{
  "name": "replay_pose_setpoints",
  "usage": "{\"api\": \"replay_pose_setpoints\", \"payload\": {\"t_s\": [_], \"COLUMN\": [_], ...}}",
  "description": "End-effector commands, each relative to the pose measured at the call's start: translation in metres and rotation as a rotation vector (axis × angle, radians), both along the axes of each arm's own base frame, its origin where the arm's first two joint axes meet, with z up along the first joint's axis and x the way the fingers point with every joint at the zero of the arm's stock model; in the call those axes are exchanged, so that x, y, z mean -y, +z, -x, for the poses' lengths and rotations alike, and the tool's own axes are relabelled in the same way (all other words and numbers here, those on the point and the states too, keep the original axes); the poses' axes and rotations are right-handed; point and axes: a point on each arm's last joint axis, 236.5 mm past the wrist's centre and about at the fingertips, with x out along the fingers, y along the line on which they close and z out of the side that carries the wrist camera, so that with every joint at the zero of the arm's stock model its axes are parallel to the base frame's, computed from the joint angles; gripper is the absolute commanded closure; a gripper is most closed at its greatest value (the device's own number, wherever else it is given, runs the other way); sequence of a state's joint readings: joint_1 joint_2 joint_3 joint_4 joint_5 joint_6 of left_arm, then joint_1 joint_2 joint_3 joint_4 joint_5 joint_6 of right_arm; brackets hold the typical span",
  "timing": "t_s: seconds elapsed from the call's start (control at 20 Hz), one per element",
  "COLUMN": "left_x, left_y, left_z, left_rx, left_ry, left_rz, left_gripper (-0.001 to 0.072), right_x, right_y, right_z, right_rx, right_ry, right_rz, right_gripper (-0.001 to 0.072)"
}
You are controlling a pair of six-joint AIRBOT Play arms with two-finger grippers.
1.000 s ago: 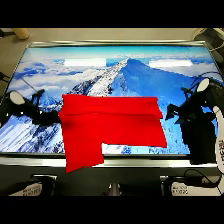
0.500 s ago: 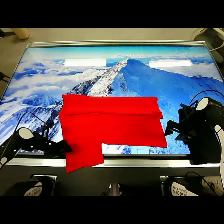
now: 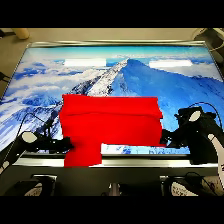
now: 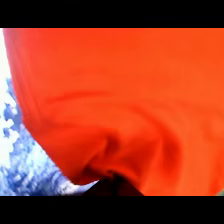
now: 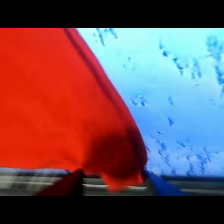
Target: Fold the shirts.
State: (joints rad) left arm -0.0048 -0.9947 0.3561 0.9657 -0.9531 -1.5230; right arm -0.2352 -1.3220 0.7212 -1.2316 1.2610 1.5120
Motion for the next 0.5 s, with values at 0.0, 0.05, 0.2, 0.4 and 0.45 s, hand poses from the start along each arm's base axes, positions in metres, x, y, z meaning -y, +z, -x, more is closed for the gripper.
{"api": "replay_pose_setpoints", "payload": {"t_s": [0.0, 0.05, 0.2, 0.4, 0.45], "left_x": [-0.001, -0.003, -0.009, -0.020, -0.022], "left_y": [0.009, 0.017, 0.076, 0.151, 0.155], "left_z": [-0.008, -0.017, -0.068, -0.147, -0.165], "left_rx": [0.053, 0.093, 0.317, 0.564, 0.585], "left_ry": [-0.007, -0.017, -0.052, -0.003, 0.012], "left_rz": [-0.007, -0.015, -0.055, -0.102, -0.108], "left_gripper": [0.0682, 0.0682, 0.0685, 0.0686, 0.0686], "right_x": [-0.006, -0.005, -0.001, 0.007, 0.010], "right_y": [-0.008, -0.002, 0.047, 0.114, 0.119], "right_z": [-0.031, -0.037, -0.073, -0.154, -0.172], "right_rx": [0.119, 0.142, 0.272, 0.541, 0.586], "right_ry": [-0.083, -0.066, -0.004, -0.027, -0.031], "right_rz": [-0.013, -0.016, -0.019, 0.022, 0.048], "right_gripper": [0.0691, 0.0693, 0.0695, 0.0695, 0.0695]}}
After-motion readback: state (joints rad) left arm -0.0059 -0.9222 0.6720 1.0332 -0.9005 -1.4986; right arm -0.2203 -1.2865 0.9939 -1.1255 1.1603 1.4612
